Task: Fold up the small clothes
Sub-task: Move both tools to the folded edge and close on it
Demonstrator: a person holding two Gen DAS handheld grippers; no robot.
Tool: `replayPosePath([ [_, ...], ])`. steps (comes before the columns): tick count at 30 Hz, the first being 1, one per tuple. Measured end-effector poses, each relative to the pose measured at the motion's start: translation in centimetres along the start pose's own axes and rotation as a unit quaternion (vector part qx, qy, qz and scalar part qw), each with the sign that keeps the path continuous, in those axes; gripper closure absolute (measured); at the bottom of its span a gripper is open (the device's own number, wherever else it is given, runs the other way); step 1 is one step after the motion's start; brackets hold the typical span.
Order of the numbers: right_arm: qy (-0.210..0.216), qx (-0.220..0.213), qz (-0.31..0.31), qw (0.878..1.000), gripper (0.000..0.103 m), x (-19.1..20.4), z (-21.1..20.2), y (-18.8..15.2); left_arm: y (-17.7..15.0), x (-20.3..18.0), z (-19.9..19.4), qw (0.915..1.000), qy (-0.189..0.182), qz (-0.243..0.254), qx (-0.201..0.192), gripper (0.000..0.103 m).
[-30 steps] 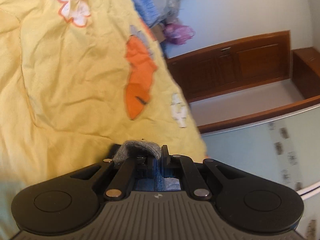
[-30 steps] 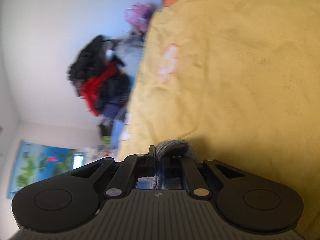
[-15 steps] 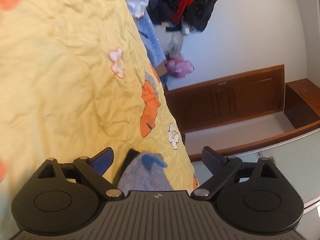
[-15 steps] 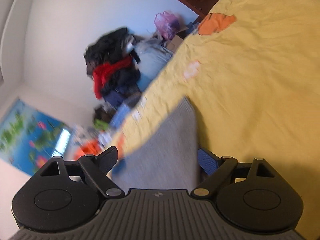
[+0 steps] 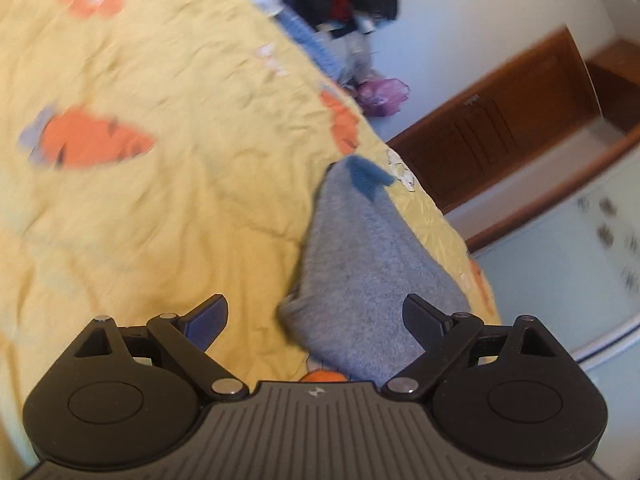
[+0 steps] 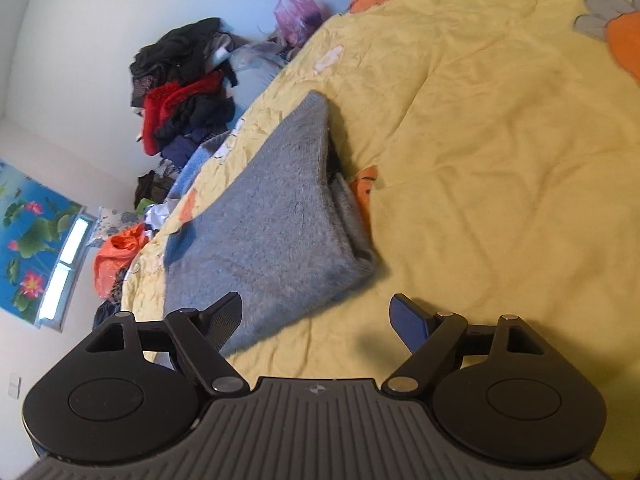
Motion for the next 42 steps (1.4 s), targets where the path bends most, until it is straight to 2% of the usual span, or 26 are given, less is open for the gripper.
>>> replayPosePath([
  [1,-0.003,0.002,0.010,1.000,0.022,0.1,0.6,0.1,0.0,-0.4,0.4,0.9998,0.013,0.014,0.003,0.008],
  [2,0.002,0.004,0.019,1.000,0.022,0.2,1.2,0.3,0.3,-0.1,1.4,0.9995,0.028,0.004,0.013,0.008],
  [3,0.013,0.008,0.026,1.000,0.022,0.4,1.6,0.3,0.3,0.4,2.3,0.9990,0.028,-0.018,0.030,0.008],
  [6,0.031,0.018,0.032,0.999,0.022,0.3,2.2,0.6,0.3,1.7,4.4,0.9950,0.003,-0.050,0.086,0.008],
  [10,0.048,0.029,0.044,0.997,0.023,-0.2,1.9,1.0,0.9,2.2,4.7,0.9921,-0.037,-0.060,0.103,0.008],
  [13,0.052,0.026,0.049,0.997,0.023,-0.2,1.5,0.5,0.2,2.4,4.7,0.9877,-0.067,-0.099,0.101,0.008],
  [15,0.053,0.011,0.060,0.997,0.023,-0.4,1.0,0.0,-0.3,2.5,4.0,0.9821,-0.077,-0.155,0.074,0.008],
  [17,0.051,-0.007,0.070,0.996,0.023,-0.5,0.5,-0.7,-1.1,2.7,3.4,0.9729,-0.097,-0.204,0.049,0.008],
  [19,0.050,-0.020,0.079,0.995,0.023,-0.5,0.3,-1.2,-2.0,2.2,3.4,0.9680,-0.109,-0.223,0.040,0.008],
  [20,0.048,-0.025,0.080,0.995,0.023,-0.4,0.2,-1.3,-2.3,1.9,3.7,0.9677,-0.112,-0.222,0.044,0.008],
  [23,0.046,-0.011,0.075,0.996,0.023,-0.1,0.8,-1.2,-2.2,0.7,5.3,0.9741,-0.103,-0.187,0.074,0.008],
  [25,0.044,-0.004,0.073,0.996,0.023,0.2,1.2,-1.1,-1.4,0.6,6.0,0.9771,-0.097,-0.176,0.070,0.010],
  [26,0.043,-0.005,0.073,0.996,0.023,0.3,1.4,-1.0,-1.0,0.8,6.2,0.9798,-0.084,-0.171,0.061,0.014],
  [27,0.042,-0.007,0.073,0.996,0.023,0.4,1.5,-1.0,-0.8,1.0,6.4,0.9813,-0.072,-0.169,0.057,0.023],
  [29,0.043,-0.013,0.074,0.996,0.023,0.4,1.5,-1.0,-0.7,1.1,6.7,0.9824,-0.070,-0.164,0.056,0.025],
  [30,0.045,-0.016,0.074,0.996,0.023,0.4,1.5,-1.1,-0.8,0.9,6.7,0.9844,-0.068,-0.152,0.057,0.030],
  [31,0.047,-0.016,0.073,0.996,0.023,0.4,1.5,-1.1,-1.0,0.8,6.7,0.9871,-0.063,-0.135,0.060,0.040],
  [33,0.053,-0.013,0.076,0.996,0.023,0.3,1.6,-0.8,-1.3,0.7,6.8,0.9902,-0.057,-0.109,0.067,0.046],
  [34,0.060,-0.012,0.082,0.995,0.023,0.1,1.6,-0.5,-1.3,0.9,6.7,0.9907,-0.060,-0.102,0.067,0.054],
  [36,0.080,0.000,0.090,0.993,0.024,-0.1,1.9,0.1,-1.2,1.3,6.9,0.9904,-0.061,-0.099,0.074,0.062],
  [39,0.099,0.029,0.107,0.989,0.025,-0.6,2.6,1.5,-0.8,1.9,7.2,0.9864,-0.084,-0.108,0.092,0.061],
  [42,0.104,0.067,0.080,0.989,0.026,-0.3,3.6,2.6,-0.6,1.9,7.7,0.9832,-0.105,-0.096,0.115,0.061],
])
Point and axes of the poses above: each gripper's, at about its wrist camera, not at the fingertips, and z roughly the way its jaws point, x to its left, y to its top, the point moved 8 cm from there along z, roughly the way its jaws point, and after that the axes turned 4 degrees about -y, right-handed, at the moved point
